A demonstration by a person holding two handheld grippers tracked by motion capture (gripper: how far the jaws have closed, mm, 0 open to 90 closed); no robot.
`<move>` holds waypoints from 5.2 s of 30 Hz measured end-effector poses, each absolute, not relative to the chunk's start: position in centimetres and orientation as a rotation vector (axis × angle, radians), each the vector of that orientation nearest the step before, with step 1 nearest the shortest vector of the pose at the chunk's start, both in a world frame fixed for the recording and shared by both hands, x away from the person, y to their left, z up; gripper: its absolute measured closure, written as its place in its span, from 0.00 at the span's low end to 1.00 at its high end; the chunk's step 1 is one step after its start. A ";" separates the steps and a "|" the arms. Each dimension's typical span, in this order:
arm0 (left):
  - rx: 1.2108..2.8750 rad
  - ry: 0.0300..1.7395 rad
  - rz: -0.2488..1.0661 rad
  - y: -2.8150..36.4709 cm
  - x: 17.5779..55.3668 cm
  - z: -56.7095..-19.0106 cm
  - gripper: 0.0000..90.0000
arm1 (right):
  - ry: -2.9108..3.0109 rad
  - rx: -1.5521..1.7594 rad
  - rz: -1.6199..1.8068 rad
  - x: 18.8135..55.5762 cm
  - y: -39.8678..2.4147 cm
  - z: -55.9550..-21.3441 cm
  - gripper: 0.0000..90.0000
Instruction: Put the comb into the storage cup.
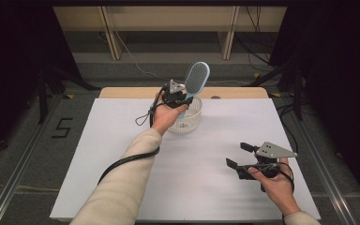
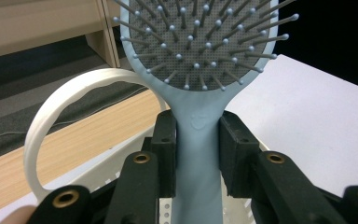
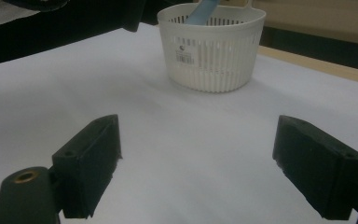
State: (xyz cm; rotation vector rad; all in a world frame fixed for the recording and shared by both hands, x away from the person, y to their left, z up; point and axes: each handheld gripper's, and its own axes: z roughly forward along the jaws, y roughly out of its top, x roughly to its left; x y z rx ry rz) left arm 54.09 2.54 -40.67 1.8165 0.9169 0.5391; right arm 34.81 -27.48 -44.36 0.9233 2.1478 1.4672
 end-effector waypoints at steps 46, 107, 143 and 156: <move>1.836 0.937 0.526 2.8 54.2 -41.4 0.77 | 2.149 0.924 1.468 34.8 -27.5 -44.4 0.18; 1.900 0.937 0.528 4.6 53.5 -41.8 0.64 | 2.148 0.927 1.469 34.8 -27.4 -44.4 0.18; 1.926 1.017 0.530 9.5 49.3 -39.8 0.06 | 2.149 0.928 1.455 34.7 -27.4 -44.4 0.18; 1.891 0.983 0.440 12.8 45.6 -39.9 0.04 | 2.134 0.937 1.464 34.7 -27.6 -44.3 0.18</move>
